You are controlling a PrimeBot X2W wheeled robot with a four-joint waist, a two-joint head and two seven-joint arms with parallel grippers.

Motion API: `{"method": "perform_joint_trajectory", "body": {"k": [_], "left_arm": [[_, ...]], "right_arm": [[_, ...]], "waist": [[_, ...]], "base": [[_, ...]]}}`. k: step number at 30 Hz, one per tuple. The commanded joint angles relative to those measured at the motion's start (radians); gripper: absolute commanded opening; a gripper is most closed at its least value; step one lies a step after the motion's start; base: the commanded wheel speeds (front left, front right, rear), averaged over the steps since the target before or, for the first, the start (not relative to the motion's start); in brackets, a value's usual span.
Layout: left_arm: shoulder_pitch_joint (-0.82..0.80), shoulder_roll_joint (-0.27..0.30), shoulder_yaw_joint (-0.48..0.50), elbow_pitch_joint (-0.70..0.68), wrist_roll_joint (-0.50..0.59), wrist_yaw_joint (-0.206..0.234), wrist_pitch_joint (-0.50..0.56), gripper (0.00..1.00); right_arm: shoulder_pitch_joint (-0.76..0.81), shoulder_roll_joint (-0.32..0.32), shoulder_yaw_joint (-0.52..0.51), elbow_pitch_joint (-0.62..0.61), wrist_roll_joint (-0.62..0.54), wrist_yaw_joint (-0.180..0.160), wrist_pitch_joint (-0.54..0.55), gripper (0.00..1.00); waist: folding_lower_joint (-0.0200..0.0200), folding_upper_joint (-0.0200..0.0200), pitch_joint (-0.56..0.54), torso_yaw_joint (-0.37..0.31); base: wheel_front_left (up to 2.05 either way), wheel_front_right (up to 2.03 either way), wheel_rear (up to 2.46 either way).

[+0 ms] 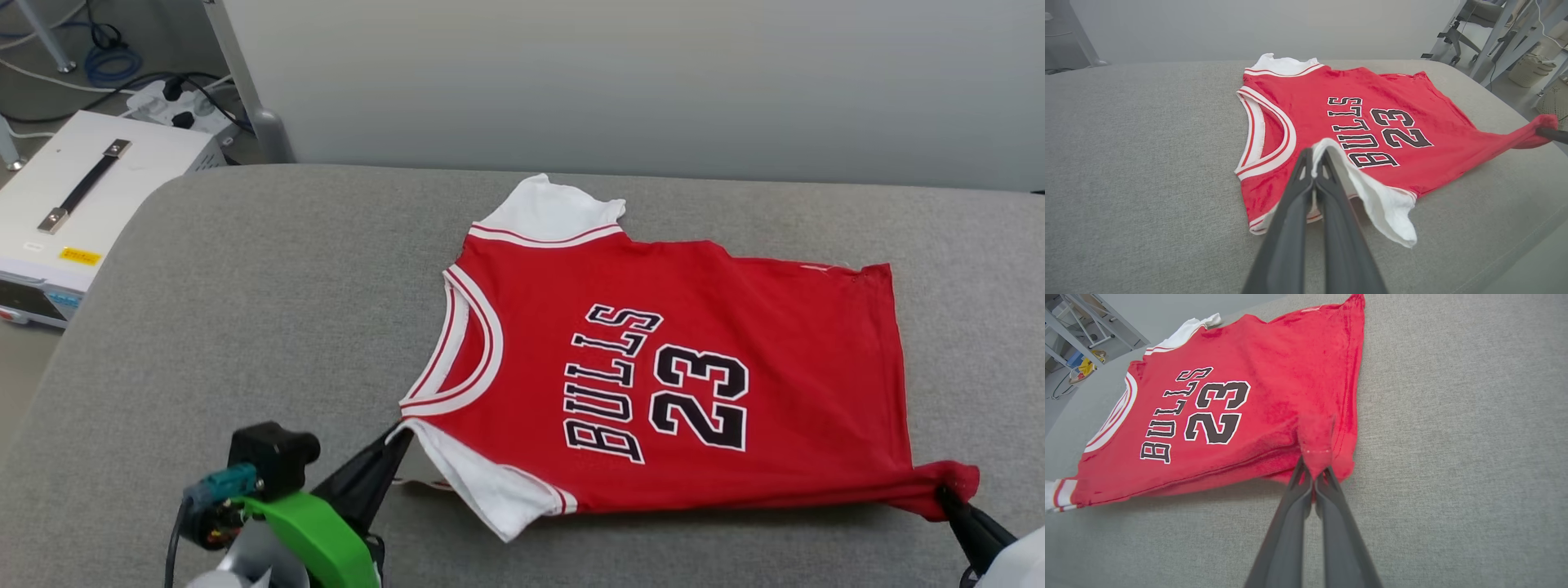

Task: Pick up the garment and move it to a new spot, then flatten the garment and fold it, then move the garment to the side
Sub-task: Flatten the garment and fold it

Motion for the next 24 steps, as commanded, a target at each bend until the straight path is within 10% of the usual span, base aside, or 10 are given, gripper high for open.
{"method": "perform_joint_trajectory", "body": {"k": [1,24], "left_arm": [[-0.036,-0.01,0.01,0.009,0.0,0.001,-0.008,0.0],[-0.461,-0.092,-0.017,0.43,0.048,-0.108,0.08,0.0]], "right_arm": [[-0.029,0.005,-0.006,-0.009,-0.013,-0.001,0.005,0.0],[-0.352,-0.01,0.099,0.184,-0.121,-0.001,0.04,0.0]], "waist": [[0.0001,0.0,0.037,-0.016],[0.0001,0.0,0.25,-0.1]], "base": [[0.0,0.0,0.0],[0.0,0.0,0.0]]}}
